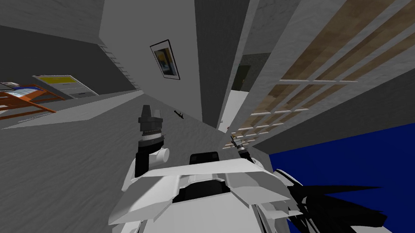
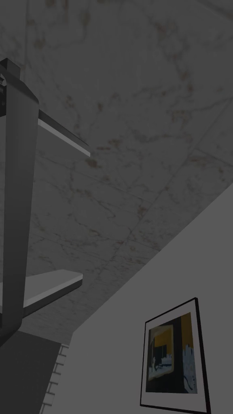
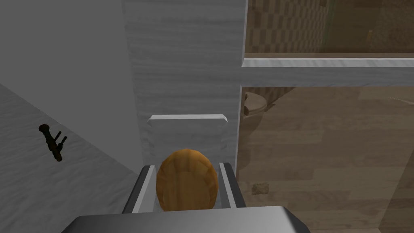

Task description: Pull the door open

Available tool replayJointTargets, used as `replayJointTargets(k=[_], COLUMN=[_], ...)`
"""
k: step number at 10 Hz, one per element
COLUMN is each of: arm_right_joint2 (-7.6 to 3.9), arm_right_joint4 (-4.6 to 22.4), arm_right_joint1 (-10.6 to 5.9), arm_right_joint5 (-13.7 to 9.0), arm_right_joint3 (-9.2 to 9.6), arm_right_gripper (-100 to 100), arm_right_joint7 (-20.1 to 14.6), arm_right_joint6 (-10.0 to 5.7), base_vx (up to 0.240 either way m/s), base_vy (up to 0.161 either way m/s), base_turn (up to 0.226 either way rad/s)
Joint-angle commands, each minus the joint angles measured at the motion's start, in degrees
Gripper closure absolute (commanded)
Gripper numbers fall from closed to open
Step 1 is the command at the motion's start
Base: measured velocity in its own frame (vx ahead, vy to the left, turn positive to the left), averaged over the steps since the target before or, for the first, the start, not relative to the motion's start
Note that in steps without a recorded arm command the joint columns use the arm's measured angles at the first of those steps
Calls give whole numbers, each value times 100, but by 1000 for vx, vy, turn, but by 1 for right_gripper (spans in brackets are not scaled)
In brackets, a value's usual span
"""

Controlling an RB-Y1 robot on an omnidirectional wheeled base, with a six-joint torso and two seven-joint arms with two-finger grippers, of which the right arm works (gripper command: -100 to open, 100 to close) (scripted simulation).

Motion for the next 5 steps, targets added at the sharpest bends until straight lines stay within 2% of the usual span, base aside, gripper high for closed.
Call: replayJointTargets(k=[1, 2, 3, 4, 5], arm_right_joint2=[-49, -97, -81, -104, -109], arm_right_joint4=[38, 53, -20, 30, 46], arm_right_joint1=[45, 85, 82, 110, 113], arm_right_joint5=[33, 58, 37, 52, 54], arm_right_joint3=[61, 108, 74, 119, 128], arm_right_gripper=[100, 100, 100, 100, 100], arm_right_joint7=[-74, -128, -84, -122, -132], arm_right_joint6=[-159, -251, -147, -236, -260], base_vx=[-189, -205, -87, -138, -172], base_vy=[-85, -68, -24, -48, -75], base_turn=[98, 132, 27, 182, 156])
